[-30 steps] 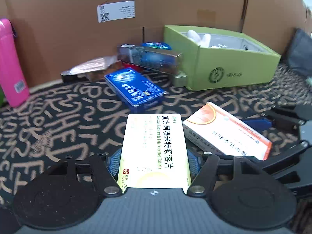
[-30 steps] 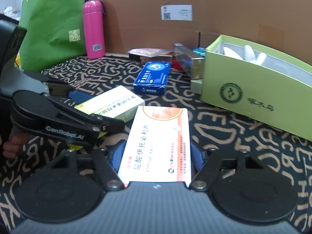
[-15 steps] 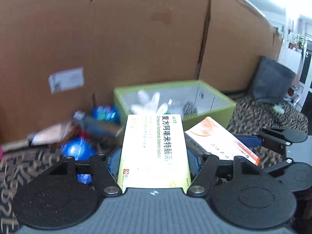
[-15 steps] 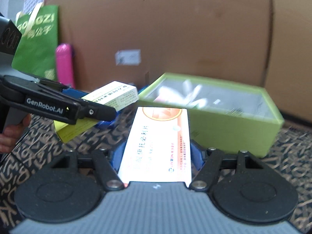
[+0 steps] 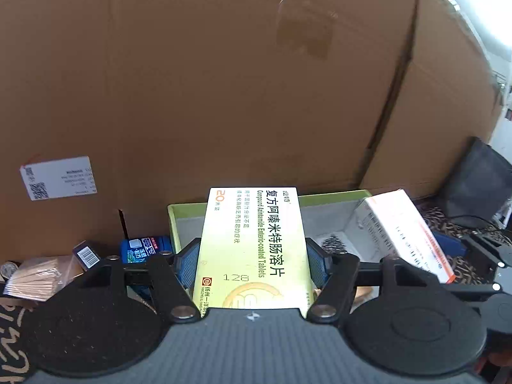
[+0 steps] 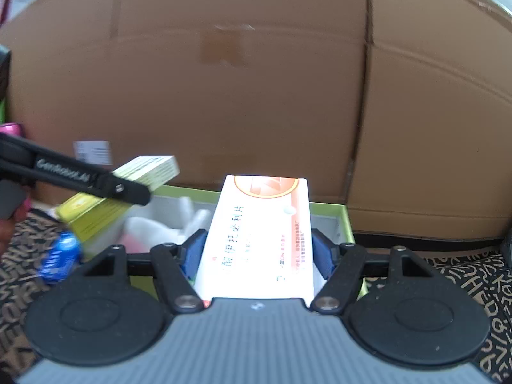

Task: Organize objects
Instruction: 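Carry the yellow and white-orange boxes into the lime-green box and open both tools, then return both tools to the table toward the blue medicine box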

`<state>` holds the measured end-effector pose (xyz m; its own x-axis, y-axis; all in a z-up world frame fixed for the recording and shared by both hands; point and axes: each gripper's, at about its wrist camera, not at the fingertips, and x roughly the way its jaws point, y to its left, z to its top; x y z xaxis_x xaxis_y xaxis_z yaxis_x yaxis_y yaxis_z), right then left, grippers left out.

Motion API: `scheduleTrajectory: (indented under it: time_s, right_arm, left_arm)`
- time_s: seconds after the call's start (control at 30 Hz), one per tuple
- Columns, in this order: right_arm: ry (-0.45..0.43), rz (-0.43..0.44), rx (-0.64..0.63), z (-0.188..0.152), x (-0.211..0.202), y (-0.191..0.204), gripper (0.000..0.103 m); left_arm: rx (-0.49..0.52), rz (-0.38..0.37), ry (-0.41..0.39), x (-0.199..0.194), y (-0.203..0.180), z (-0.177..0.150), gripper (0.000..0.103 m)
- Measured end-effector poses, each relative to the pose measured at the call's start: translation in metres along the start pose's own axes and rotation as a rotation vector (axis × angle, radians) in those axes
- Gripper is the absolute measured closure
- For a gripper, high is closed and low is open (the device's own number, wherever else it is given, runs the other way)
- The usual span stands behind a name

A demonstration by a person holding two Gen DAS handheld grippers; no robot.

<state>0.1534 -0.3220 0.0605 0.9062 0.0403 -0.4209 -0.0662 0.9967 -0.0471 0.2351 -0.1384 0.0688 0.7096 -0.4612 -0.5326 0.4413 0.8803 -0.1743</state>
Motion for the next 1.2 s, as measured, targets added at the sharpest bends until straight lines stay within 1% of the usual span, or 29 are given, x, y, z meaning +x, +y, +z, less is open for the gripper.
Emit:
scheduleTrajectory:
  time_s: [0.1, 0.23, 0.27, 0.3, 0.33, 0.37, 0.4, 0.43, 0.47, 0.6, 0.73, 0.83, 0.93, 1.1, 1.2]
  right_arm:
    - [0.025, -0.021, 0.027, 0.001, 0.027, -0.012, 0.035]
    - [0.036, -0.031, 0.046, -0.002, 0.051, -0.022, 0.035]
    - [0.042, -0.027, 0.05, -0.002, 0.058, -0.023, 0.034]
    - [0.055, -0.016, 0.053, -0.004, 0.065, -0.024, 0.034]
    - [0.078, -0.004, 0.052, -0.008, 0.071, -0.027, 0.03]
    - [0.096, -0.004, 0.053, -0.013, 0.074, -0.026, 0.019]
    - [0.103, -0.011, 0.049, -0.017, 0.076, -0.026, 0.015]
    - [0.092, -0.018, 0.044, -0.021, 0.075, -0.025, 0.012]
    - [0.072, -0.018, 0.035, -0.024, 0.071, -0.024, 0.009]
    - [0.022, -0.018, 0.047, -0.026, 0.052, -0.024, 0.007]
    - [-0.037, -0.009, 0.065, -0.015, 0.027, -0.024, 0.0]
    - [-0.082, 0.018, 0.085, -0.014, 0.0, -0.018, 0.0]
    - [-0.106, 0.052, 0.113, -0.015, -0.019, -0.01, 0.0]
    - [-0.105, 0.1, 0.102, -0.025, -0.038, 0.009, 0.0]
    - [-0.098, 0.131, 0.092, -0.029, -0.051, 0.024, 0.0]
  left_arm:
    - [0.001, 0.018, 0.022, 0.019, 0.002, 0.0, 0.034]
    - [0.012, 0.033, 0.023, 0.035, 0.005, 0.0, 0.035]
    - [0.016, 0.033, 0.016, 0.038, 0.006, 0.0, 0.031]
    - [0.02, 0.031, 0.014, 0.041, 0.006, -0.002, 0.025]
    - [0.023, 0.033, 0.022, 0.043, 0.007, -0.004, 0.017]
    - [0.026, 0.022, 0.02, 0.043, 0.007, -0.006, 0.017]
    - [0.031, 0.014, 0.014, 0.042, 0.008, -0.008, 0.017]
    - [0.037, 0.009, 0.01, 0.039, 0.008, -0.01, 0.016]
    - [0.043, 0.007, 0.005, 0.037, 0.008, -0.011, 0.016]
    - [0.045, 0.018, 0.003, 0.026, 0.007, -0.009, 0.015]
    - [0.04, 0.031, -0.011, -0.001, 0.0, -0.012, 0.015]
    - [0.041, 0.076, -0.022, -0.025, -0.003, -0.019, 0.011]
    - [0.047, 0.125, -0.038, -0.044, -0.007, -0.029, 0.011]
    - [0.062, 0.21, -0.051, -0.066, -0.007, -0.048, 0.011]
    - [0.049, 0.235, -0.04, -0.075, -0.002, -0.057, 0.011]
